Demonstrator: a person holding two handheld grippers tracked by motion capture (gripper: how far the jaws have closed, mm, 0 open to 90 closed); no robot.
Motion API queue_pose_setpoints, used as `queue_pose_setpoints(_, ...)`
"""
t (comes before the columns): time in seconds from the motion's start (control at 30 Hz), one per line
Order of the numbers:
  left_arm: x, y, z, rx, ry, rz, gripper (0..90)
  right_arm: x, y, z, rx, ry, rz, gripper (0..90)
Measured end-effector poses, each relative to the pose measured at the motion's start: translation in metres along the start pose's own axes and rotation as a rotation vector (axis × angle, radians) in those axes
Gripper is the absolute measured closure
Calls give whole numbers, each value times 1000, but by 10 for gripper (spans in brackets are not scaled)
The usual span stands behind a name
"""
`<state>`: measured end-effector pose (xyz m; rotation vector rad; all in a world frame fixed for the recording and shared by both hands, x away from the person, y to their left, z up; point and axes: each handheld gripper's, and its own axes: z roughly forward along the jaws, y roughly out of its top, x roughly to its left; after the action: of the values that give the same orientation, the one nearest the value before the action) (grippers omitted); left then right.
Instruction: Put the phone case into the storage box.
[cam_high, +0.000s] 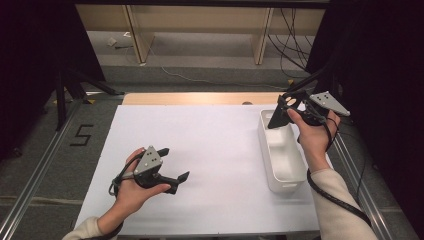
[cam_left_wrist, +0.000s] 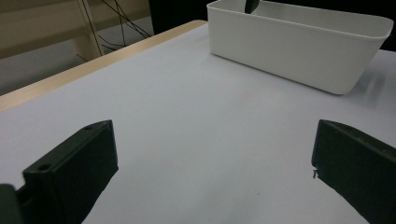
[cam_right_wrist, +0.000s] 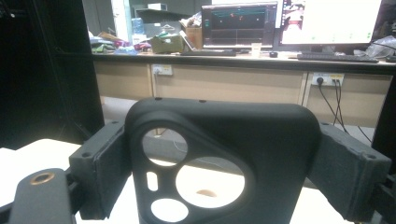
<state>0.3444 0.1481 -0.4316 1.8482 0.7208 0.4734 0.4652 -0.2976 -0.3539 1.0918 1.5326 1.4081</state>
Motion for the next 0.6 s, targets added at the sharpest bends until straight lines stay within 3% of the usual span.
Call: queue_pose_setpoints(0.6,0,0,0,2,0,0,0,-1,0,5,4,-8,-7,153)
